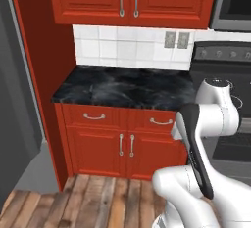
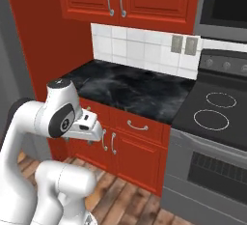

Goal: Retrieve the butter from the fridge and place it on a plate on the dining table. Then retrieve the butter knife by the fridge and place it near the plate.

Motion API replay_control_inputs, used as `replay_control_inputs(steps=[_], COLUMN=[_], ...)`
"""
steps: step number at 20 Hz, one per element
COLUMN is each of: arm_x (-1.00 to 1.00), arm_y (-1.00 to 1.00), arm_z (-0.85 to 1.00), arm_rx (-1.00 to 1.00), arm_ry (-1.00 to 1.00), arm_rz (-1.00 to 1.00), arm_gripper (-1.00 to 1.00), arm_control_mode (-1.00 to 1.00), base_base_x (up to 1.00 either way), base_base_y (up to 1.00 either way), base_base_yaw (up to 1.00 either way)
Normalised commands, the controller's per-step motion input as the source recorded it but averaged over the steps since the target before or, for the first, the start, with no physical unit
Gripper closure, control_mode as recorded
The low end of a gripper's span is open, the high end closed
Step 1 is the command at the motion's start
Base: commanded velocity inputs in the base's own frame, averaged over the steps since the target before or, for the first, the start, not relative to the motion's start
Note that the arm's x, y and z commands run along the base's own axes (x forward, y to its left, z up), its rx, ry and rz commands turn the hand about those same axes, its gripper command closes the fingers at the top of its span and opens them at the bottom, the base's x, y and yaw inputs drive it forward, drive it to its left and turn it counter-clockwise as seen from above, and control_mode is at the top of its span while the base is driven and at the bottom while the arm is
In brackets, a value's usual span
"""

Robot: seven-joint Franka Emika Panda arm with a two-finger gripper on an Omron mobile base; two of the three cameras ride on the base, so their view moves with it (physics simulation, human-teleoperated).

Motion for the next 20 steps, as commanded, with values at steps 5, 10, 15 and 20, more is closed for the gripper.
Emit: replay_control_inputs(steps=[5, 10, 15, 20], arm_x=[0.00, 0.00, 0.00, 0.00], arm_y=[0.00, 0.00, 0.00, 0.00], arm_z=[0.00, 0.00, 0.00, 0.00], arm_rx=[0.00, 0.00, 0.00, 0.00], arm_ry=[0.00, 0.00, 0.00, 0.00], arm_rz=[0.00, 0.00, 0.00, 0.00], arm_gripper=[-1.00, -1.00, -1.00, -1.00], arm_control_mode=[1.00, 1.00, 1.00, 1.00], base_base_x=[0.80, 0.78, 0.79, 0.65], base_base_y=[0.32, 0.57, 0.35, 0.00], base_base_yaw=[-0.03, -0.09, -0.05, 0.00])
